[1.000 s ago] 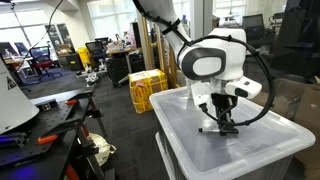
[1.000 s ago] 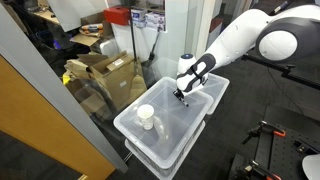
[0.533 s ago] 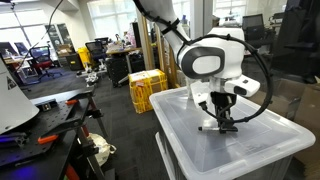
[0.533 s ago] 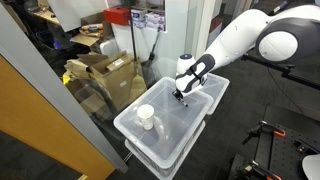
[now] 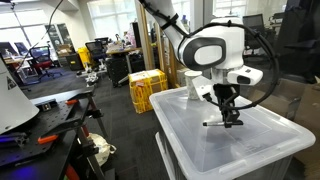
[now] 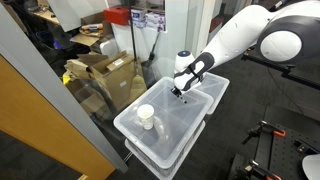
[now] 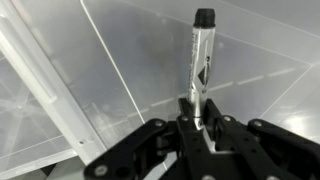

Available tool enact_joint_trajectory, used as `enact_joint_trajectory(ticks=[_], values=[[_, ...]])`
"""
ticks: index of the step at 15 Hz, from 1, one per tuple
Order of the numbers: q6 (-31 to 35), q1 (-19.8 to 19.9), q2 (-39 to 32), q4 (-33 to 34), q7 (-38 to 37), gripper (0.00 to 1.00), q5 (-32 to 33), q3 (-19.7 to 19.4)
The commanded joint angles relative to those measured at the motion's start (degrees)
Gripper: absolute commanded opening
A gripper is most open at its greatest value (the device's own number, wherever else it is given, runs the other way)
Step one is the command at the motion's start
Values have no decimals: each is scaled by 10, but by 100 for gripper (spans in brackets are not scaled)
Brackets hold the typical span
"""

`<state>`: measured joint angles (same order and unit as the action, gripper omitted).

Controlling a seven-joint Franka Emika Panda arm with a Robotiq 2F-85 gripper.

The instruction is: Put the marker inside the cup

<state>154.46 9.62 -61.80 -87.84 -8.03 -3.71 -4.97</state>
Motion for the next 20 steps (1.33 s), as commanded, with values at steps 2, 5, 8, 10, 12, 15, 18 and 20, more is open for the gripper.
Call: enact_joint_trajectory(ticks=[2,5,8,10,12,15,18,20], values=[[18,-30,39,-42,-7,5,7,-31],[24,-46,50,-53,-12,5,13,-46],[36,-66,60,-67,-19,5,21,-65],[49,-81,66,-79,-23,5,27,-79],[65,-102,72,-93,-33,5,34,-98],[97,-144,77,-114,-64,5,47,-139],[126,-191,75,-130,-97,5,58,-185],[138,-224,72,-139,-117,5,61,-216]])
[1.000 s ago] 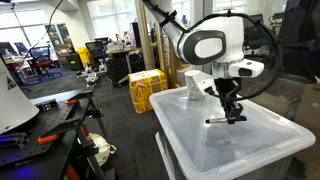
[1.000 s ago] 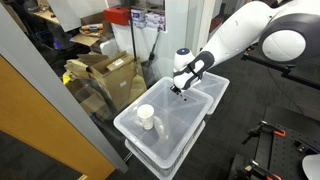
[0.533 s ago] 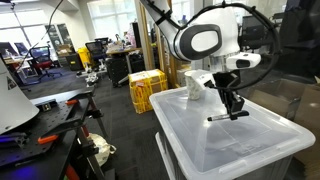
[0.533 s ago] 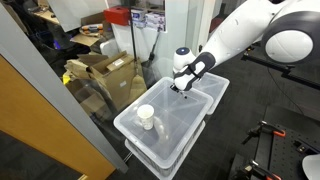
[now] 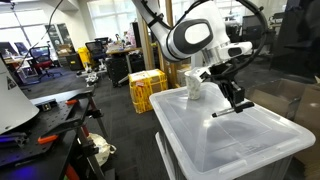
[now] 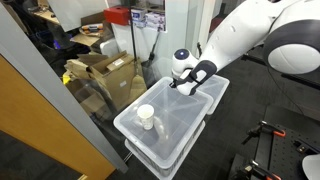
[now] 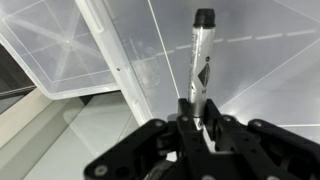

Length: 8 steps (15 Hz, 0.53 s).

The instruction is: Put the marker inside the cup

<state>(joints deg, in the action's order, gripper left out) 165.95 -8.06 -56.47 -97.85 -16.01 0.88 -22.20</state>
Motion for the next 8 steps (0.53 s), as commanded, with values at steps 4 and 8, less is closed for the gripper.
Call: enact_joint_trajectory(ticks=[4,8], values=[[31,-104,8,-49,-71,5,17,-98],[37,-153,-2,-58,-102,5,15,-149]])
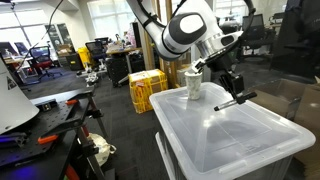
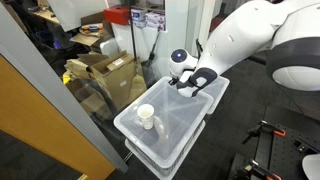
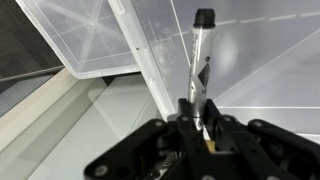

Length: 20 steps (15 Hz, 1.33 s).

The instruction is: Put the marker inside the cup

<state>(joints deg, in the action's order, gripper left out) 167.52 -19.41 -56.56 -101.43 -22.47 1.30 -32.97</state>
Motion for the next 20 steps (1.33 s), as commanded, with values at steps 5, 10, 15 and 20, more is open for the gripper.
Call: enact_joint_trajectory(ticks=[5,10,15,20], values=[[23,-86,-23,-23,-70,5,4,-91],[23,-124,-54,-17,-99,5,-5,-130],[25,-163,-89,-15,-132,5,-13,-168],[37,-205,-131,-16,-180,5,-26,-211]])
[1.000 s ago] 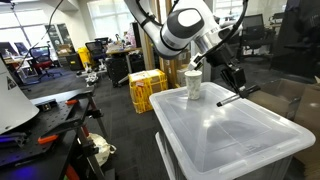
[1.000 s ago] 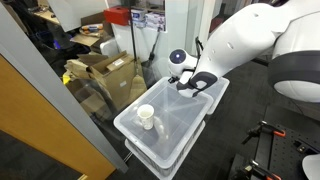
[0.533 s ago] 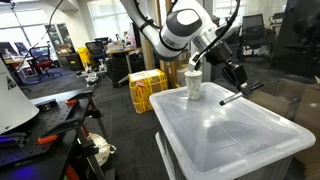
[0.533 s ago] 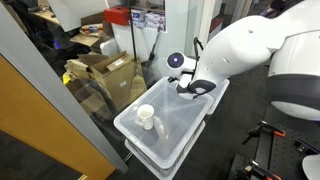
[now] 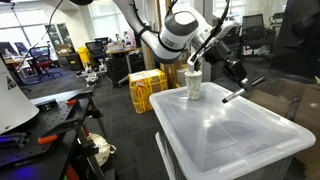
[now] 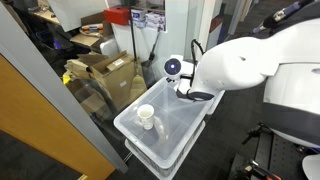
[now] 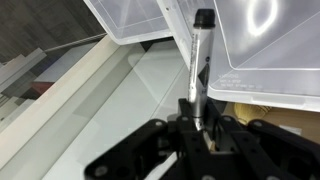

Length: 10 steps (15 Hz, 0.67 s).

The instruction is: Put the marker inside the cup

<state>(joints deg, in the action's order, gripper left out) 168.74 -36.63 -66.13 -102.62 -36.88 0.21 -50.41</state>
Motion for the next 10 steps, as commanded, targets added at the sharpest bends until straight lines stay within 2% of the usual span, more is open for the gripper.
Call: enact_joint_trajectory(ticks=[1,5,10], values=[[27,-42,-45,-5,-47,5,-20,-46],[50,-67,-77,-13,-81,5,-53,-72],[80,-82,-101,-22,-99,5,-100,-85]])
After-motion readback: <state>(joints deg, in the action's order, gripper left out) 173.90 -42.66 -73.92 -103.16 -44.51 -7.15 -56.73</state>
